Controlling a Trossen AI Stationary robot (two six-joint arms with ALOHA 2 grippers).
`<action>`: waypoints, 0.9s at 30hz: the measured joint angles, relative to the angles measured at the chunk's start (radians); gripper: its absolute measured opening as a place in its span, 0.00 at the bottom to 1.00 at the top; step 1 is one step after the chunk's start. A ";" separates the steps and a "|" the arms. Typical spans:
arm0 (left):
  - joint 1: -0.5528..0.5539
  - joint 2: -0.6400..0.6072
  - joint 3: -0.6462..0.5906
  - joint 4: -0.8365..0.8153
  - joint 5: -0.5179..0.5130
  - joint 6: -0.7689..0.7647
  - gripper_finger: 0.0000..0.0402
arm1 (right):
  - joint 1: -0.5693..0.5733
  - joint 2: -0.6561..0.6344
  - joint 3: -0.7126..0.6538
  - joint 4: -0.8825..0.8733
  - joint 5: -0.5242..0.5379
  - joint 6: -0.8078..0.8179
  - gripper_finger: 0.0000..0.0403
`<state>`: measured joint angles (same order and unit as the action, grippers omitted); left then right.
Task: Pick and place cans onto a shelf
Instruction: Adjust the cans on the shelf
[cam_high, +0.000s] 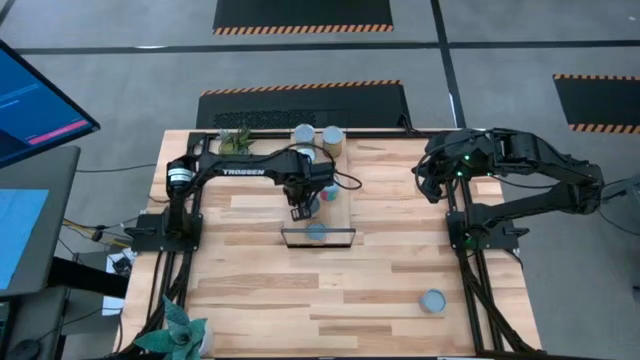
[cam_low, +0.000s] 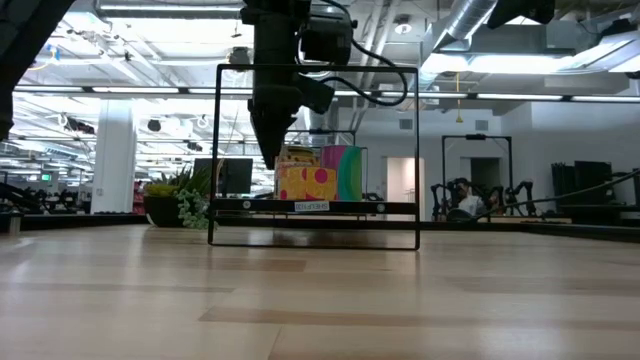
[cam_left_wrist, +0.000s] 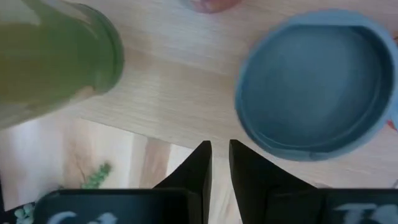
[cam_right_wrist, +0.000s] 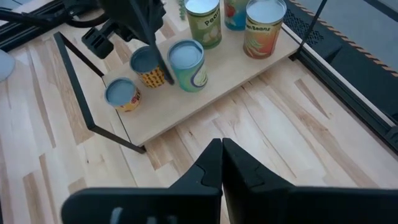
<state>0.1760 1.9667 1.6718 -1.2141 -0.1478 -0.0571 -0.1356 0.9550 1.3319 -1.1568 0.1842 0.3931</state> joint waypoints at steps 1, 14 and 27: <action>-0.002 0.000 0.000 -0.001 0.002 -0.005 0.11 | 0.000 0.000 0.000 0.000 0.000 0.000 0.05; 0.002 -0.040 0.119 -0.059 -0.113 -0.031 0.11 | 0.000 0.000 0.000 -0.005 0.000 0.000 0.06; -0.061 -0.134 0.168 -0.251 0.011 0.003 0.11 | 0.001 0.000 0.000 -0.155 0.000 0.062 0.06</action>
<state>0.1153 1.8326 1.8397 -1.4653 -0.1364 -0.0539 -0.1349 0.9546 1.3319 -1.3123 0.1841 0.4556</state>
